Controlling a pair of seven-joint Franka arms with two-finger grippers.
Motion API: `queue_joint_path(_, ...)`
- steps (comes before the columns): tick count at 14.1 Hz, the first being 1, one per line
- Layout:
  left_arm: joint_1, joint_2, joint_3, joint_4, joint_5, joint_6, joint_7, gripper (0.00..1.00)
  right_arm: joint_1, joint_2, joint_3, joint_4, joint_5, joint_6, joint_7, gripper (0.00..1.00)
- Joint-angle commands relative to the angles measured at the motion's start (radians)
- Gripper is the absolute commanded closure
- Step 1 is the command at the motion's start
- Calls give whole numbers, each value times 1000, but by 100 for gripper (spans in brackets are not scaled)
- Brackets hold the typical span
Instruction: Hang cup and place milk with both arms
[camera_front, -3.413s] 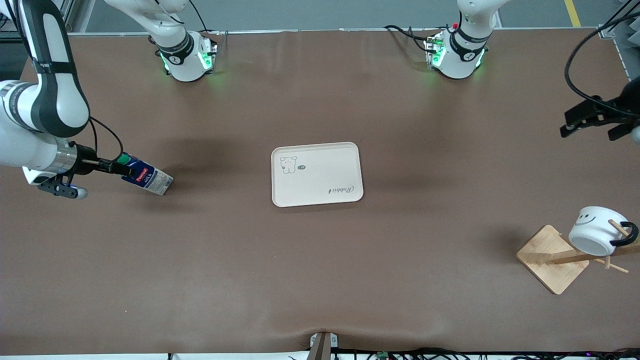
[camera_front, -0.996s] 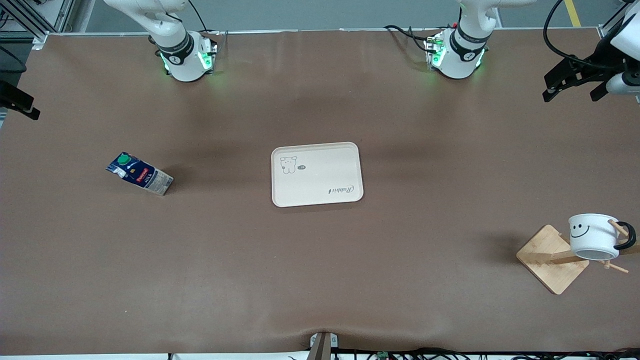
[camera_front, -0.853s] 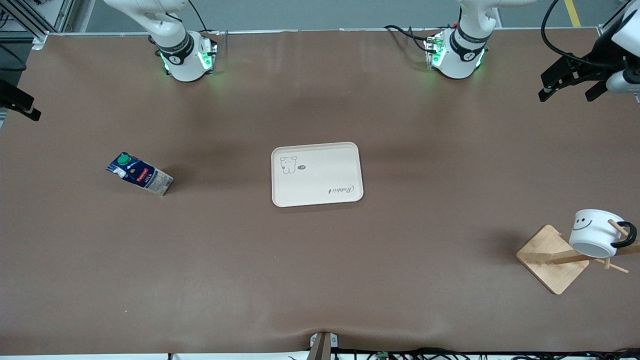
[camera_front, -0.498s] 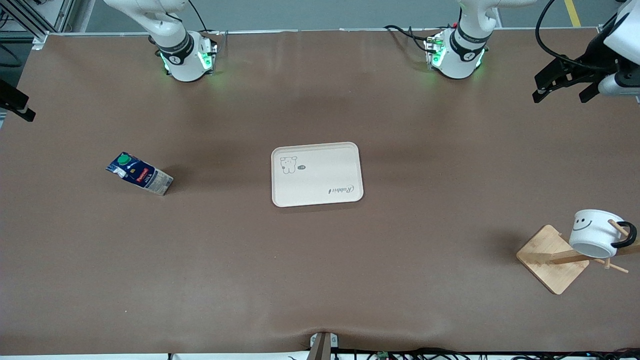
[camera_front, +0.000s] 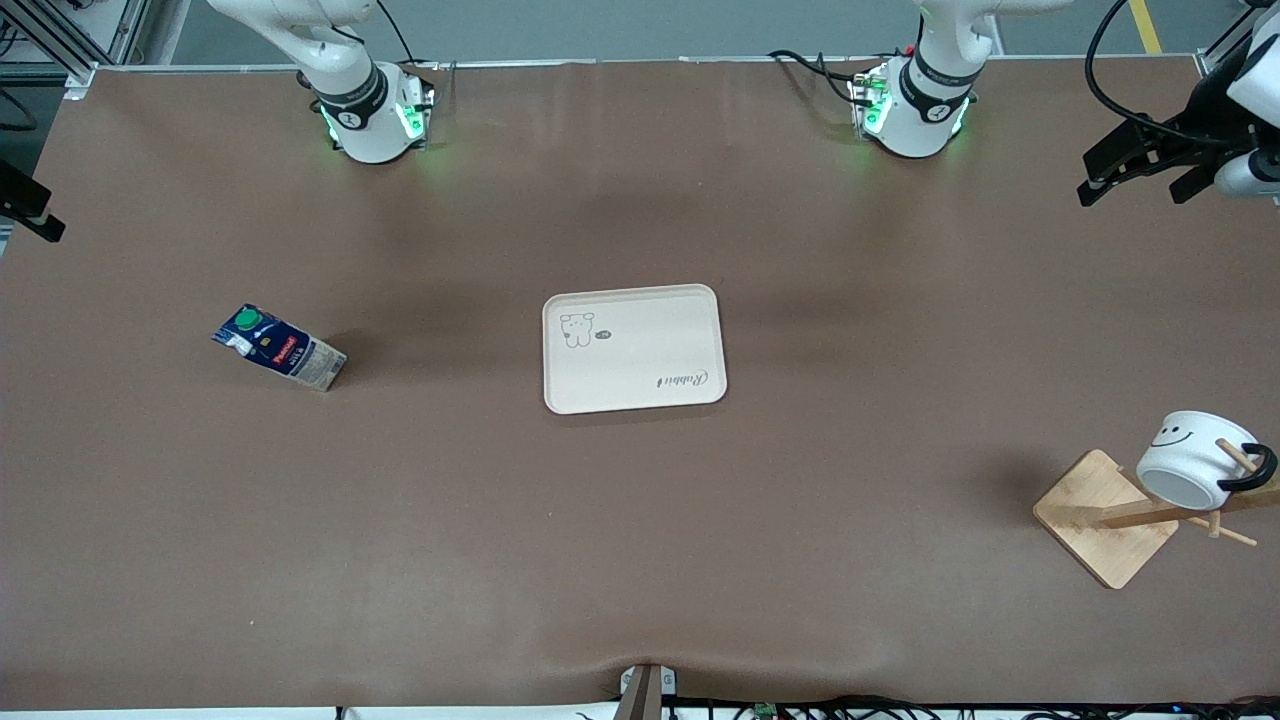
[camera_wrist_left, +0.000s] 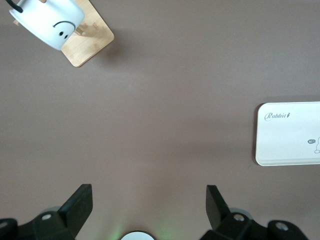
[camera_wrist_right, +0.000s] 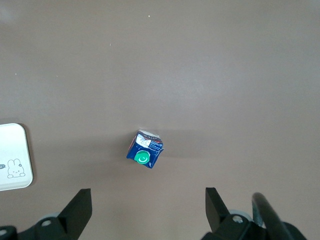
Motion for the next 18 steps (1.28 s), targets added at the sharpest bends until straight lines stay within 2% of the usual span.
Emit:
queue_joint_path(1, 22, -20, -4, 19, -2, -32, -1, 0, -1, 10, 2, 21, 18, -13, -3, 0)
queue_joint_path(18, 19, -15, -9, 24, -5, -33, -26, 0, -15, 13, -1, 32, 18, -13, -4, 0)
